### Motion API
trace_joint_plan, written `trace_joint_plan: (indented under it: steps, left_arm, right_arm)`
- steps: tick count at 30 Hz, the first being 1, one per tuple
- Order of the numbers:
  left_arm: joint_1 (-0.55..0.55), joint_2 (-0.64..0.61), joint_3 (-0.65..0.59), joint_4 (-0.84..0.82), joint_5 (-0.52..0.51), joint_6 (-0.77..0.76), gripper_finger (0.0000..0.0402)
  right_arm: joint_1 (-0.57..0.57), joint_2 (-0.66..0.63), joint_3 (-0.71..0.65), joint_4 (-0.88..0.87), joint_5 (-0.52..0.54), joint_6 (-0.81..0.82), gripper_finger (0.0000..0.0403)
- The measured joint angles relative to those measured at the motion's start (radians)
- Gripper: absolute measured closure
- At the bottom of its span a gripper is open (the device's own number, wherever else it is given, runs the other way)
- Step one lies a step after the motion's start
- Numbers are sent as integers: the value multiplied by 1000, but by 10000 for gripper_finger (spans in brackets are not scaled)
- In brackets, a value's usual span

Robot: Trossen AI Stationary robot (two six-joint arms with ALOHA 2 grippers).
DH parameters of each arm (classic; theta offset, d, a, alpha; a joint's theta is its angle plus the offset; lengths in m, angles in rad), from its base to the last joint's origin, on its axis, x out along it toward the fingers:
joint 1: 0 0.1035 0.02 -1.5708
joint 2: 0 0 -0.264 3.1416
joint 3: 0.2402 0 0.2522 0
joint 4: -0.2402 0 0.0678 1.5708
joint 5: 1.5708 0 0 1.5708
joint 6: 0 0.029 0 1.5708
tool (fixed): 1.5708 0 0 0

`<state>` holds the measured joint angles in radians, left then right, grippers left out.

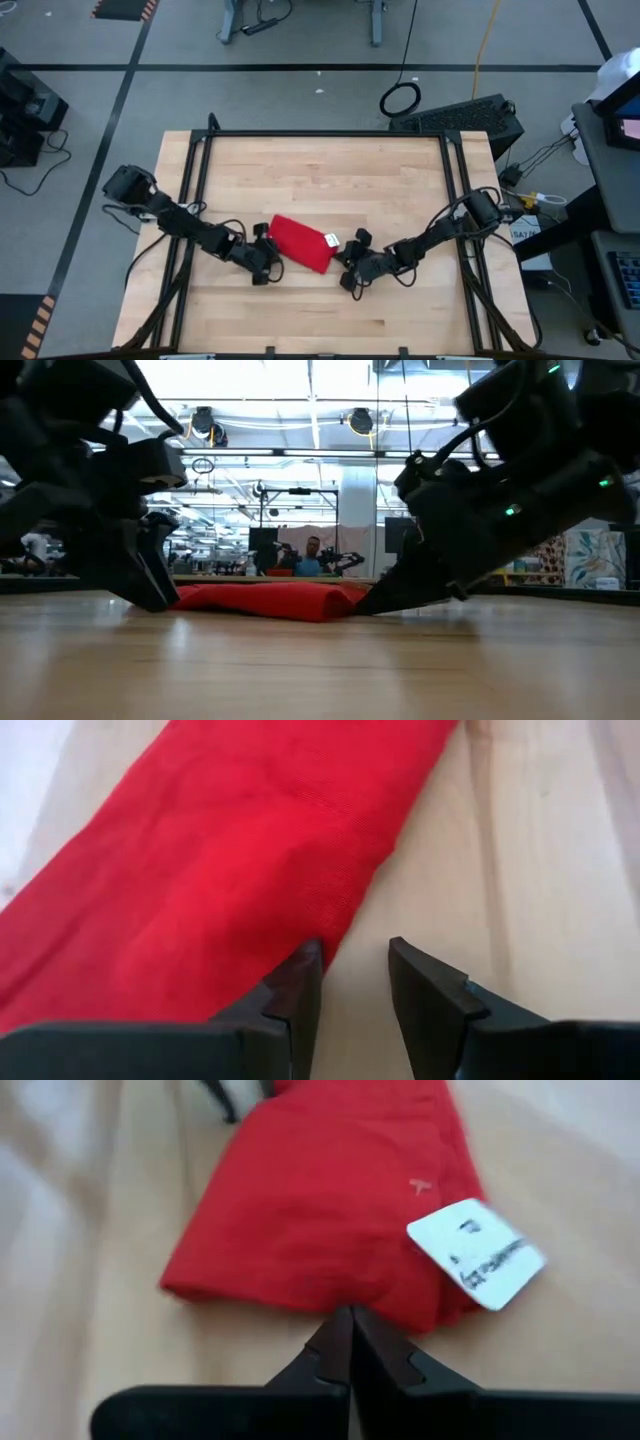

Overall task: Roll napkin
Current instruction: Fold the red napkin

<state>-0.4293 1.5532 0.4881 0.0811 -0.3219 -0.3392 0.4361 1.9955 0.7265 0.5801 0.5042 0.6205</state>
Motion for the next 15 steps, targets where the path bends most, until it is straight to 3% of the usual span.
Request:
trace_joint_plan:
  steps: [8,15]
  left_arm:
    - [73,-87,-8,-52,-20,247,279]
    - [77,-186,-8,-64,-22,293,279]
  right_arm:
    - [92,-17,-2,-17,62,177,403]
    - [95,-127,-3,-14,97,58,403]
